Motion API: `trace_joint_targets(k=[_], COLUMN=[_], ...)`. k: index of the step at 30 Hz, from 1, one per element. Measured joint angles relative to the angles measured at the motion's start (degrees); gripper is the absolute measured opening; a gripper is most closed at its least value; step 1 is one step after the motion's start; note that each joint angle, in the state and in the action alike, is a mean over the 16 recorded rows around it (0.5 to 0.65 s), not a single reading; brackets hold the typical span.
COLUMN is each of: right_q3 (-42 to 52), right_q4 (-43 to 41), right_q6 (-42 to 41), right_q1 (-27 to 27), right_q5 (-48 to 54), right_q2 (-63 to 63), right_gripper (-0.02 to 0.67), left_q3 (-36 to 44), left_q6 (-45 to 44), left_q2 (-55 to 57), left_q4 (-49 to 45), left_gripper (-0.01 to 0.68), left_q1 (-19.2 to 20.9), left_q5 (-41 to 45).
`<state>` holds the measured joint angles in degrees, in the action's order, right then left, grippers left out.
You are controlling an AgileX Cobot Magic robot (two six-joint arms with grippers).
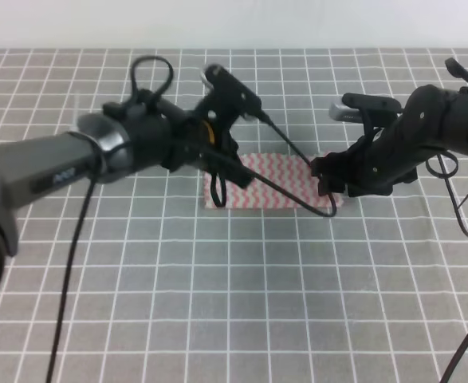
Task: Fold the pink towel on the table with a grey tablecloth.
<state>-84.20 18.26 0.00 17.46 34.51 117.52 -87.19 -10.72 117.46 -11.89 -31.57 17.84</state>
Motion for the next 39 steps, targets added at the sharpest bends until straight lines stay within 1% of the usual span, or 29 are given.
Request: trace_joint_targets(k=[3,10,14,17,20,28,30,35,39], right_q3=[0.0,0.0,-0.1,-0.2,-0.6,-3.8,-5.1,-8.8,-11.3], right_q4=[0.4,1.3,1.9,2.3,2.7,3.2,3.3,4.0,5.0], right_q6=[0.0,0.0,0.0,0.0,0.0,-0.7,-1.2,-2.8,-4.2], right_q1=[0.0,0.1,0.1,0.0,0.0,0.0,0.1,0.1,0.2], right_q5=[0.0,0.0,0.1,0.1,0.2,2.7,3.8,7.0,9.2], right_q2=[0.4,1.0,1.3,1.6,1.9,2.5,2.7,2.9,3.0], right_gripper=[0.395,0.387,0.367,0.334,0.285,0.105,0.069,0.007,-0.008], left_q3=[0.0,0.0,0.0,0.0,0.0,0.0,0.0,0.0,0.0], left_q6=[-0.4,-1.2,-1.4,-1.4,-1.5,-1.5,-1.5,-1.2,-1.0], left_q2=[1.4,3.7,4.3,4.5,4.5,4.3,4.4,3.7,2.0], left_q4=[0.9,2.2,2.5,2.5,2.5,2.4,2.3,1.3,0.5], left_gripper=[0.006,0.003,0.002,0.002,0.002,0.002,0.002,0.002,0.002], left_q1=[-0.5,-1.0,-1.0,-0.9,-0.9,-0.9,-0.9,-0.9,-0.8], left_q5=[1.7,3.9,4.6,4.7,4.9,5.7,5.8,6.2,6.2])
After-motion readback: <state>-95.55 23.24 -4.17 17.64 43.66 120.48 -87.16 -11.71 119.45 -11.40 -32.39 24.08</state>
